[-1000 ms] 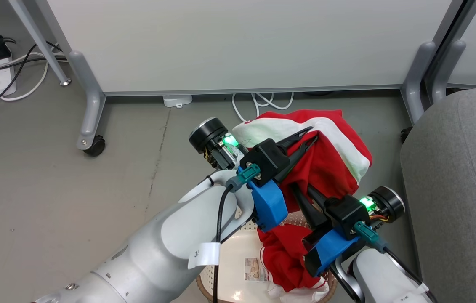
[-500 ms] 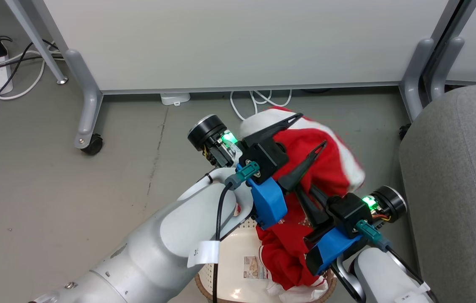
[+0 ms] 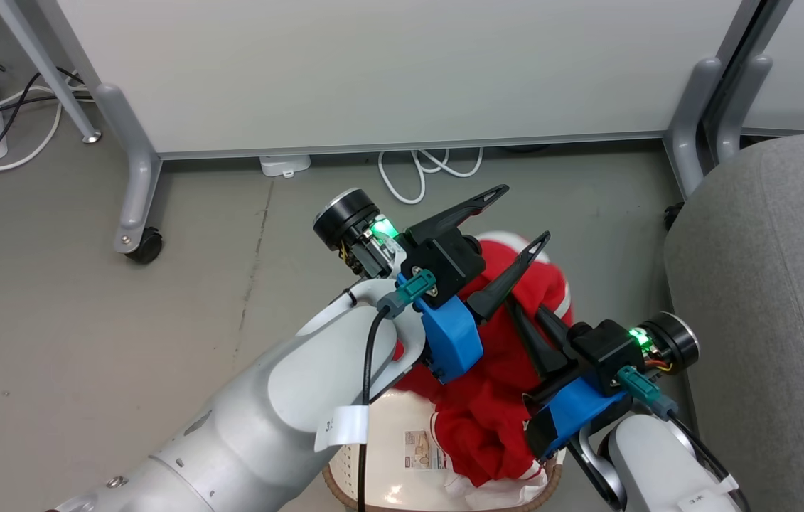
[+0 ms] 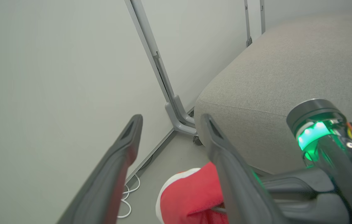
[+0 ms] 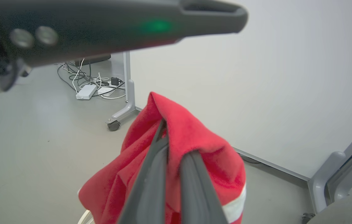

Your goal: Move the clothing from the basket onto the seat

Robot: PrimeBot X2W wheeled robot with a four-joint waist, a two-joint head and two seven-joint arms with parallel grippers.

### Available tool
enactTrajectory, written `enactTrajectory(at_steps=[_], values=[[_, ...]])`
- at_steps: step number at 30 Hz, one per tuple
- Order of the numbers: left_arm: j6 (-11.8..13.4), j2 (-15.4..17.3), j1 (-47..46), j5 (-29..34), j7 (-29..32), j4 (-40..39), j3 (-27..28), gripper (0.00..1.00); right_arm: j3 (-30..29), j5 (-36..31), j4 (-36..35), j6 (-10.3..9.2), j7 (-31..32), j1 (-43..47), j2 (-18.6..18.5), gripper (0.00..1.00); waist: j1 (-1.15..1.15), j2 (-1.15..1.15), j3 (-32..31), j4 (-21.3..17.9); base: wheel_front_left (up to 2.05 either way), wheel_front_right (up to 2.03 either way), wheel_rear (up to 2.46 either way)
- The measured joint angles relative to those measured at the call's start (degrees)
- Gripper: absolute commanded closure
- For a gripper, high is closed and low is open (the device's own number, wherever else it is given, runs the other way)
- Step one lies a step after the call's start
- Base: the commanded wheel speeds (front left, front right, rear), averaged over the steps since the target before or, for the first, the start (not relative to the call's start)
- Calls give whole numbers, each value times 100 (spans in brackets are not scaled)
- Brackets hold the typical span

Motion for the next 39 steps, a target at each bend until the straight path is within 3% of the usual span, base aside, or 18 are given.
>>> enactTrajectory(at_steps=[13, 39], values=[[0, 45, 112, 1, -5, -31, 34, 0, -609, 4, -164, 0, 0, 9, 4, 100, 0, 0, 135, -413, 0, 0, 0], [0, 86, 131, 87, -7, -109, -246, 0, -2216, 69, -893, 0, 1, 369, 4, 100, 0, 0, 706, -1952, 0, 0, 0]])
